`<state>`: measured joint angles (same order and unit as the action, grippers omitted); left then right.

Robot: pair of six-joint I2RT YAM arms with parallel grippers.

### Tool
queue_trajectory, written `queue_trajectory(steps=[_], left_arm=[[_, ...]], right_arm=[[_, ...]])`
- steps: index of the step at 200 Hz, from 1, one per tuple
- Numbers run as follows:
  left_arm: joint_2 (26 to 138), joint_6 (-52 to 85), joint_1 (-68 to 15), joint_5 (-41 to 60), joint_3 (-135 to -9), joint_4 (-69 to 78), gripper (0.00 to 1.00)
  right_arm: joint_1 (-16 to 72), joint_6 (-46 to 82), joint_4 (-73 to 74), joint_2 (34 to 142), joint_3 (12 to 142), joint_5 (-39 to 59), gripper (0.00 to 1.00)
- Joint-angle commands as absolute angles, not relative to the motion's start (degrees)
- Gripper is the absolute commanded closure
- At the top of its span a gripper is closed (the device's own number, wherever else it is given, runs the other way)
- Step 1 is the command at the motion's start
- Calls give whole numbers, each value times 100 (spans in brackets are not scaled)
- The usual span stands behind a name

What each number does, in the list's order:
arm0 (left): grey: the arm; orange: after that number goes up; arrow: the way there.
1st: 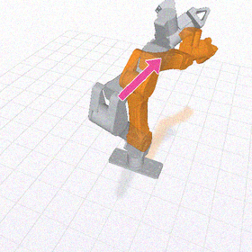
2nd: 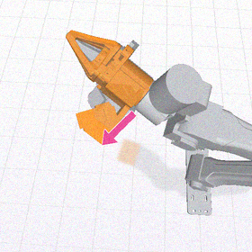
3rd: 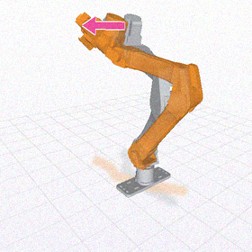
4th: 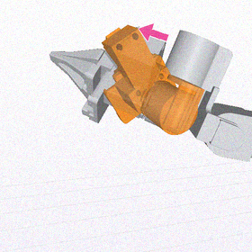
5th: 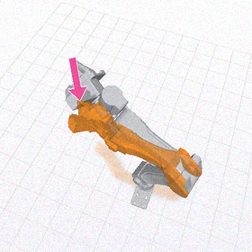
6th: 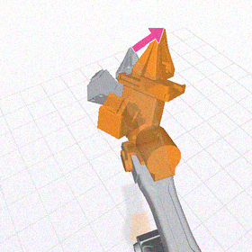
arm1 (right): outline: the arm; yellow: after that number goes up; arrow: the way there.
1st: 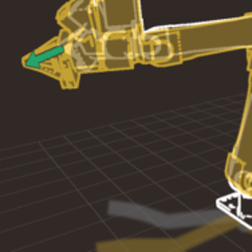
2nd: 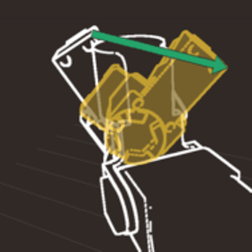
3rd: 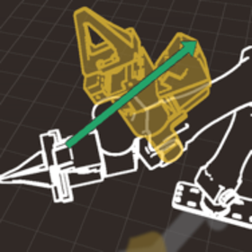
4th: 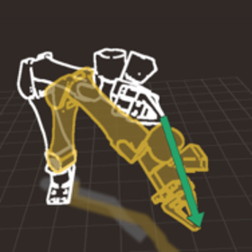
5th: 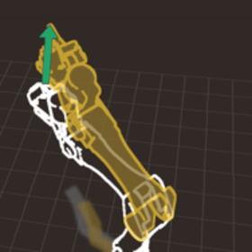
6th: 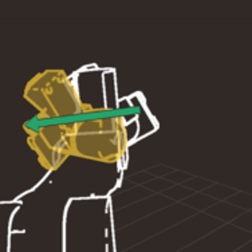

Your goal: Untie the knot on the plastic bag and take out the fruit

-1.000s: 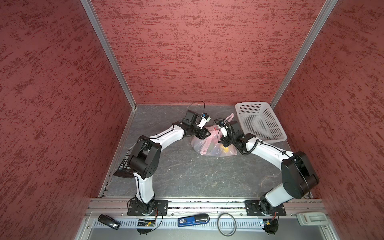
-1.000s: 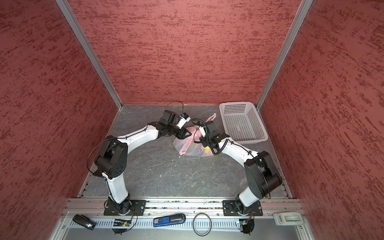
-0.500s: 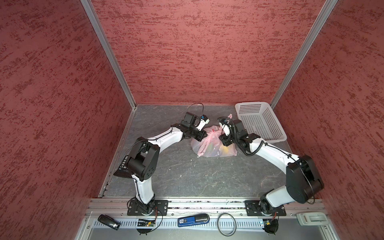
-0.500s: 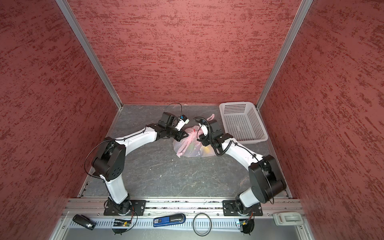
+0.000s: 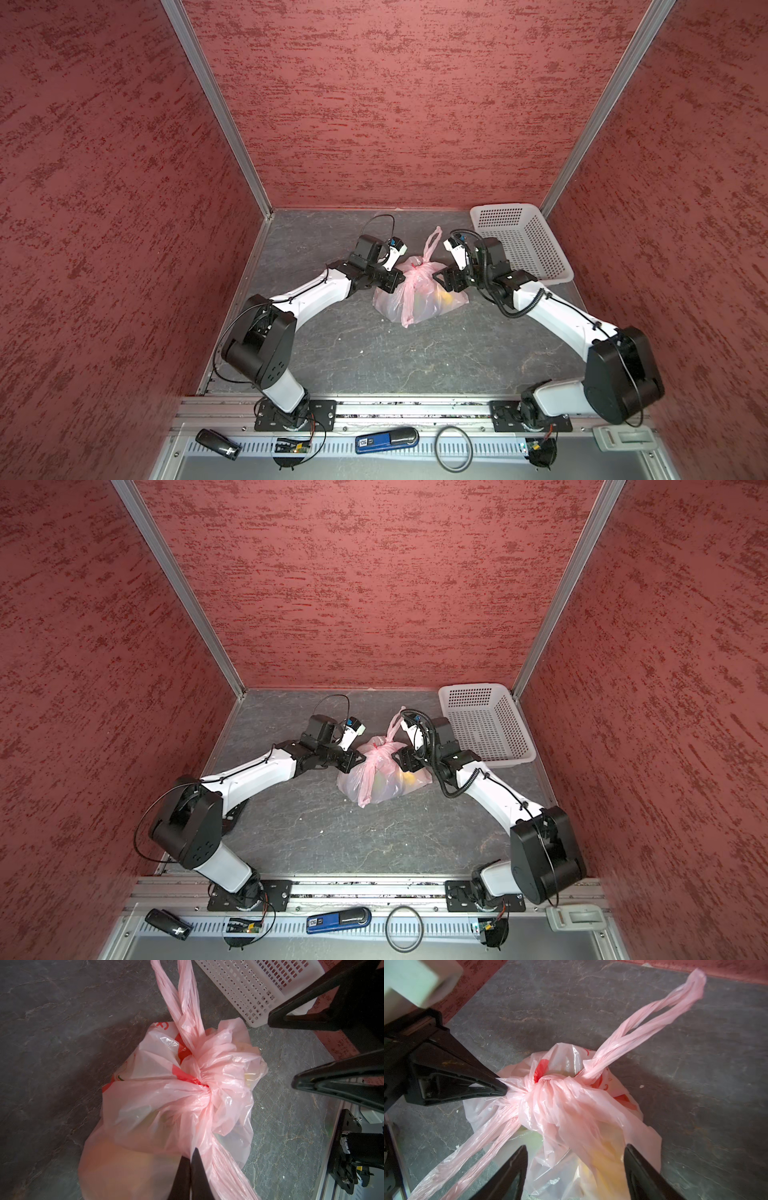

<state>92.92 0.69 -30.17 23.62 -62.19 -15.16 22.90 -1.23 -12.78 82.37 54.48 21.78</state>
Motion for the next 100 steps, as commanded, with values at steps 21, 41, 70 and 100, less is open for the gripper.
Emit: queue_trajectory(steps=[21,41,70,100], left_arm=[[9231,199,-3031,2237,-6230,-1222,100],[9231,177,-3028,2199,-6259,-1224,100],[9204,131,-3022,2103,-6274,-1314,100],[9015,146,-2897,1895,-6125,-1382,100]], right_arm=[[2423,-556,-1141,9037,6085,2472,30],[2443,-658,-1137,9358,6315,2431,40],[2443,-633,-1044,9484,6425,2548,88],[2425,-624,-1139,9272,6315,2450,100]])
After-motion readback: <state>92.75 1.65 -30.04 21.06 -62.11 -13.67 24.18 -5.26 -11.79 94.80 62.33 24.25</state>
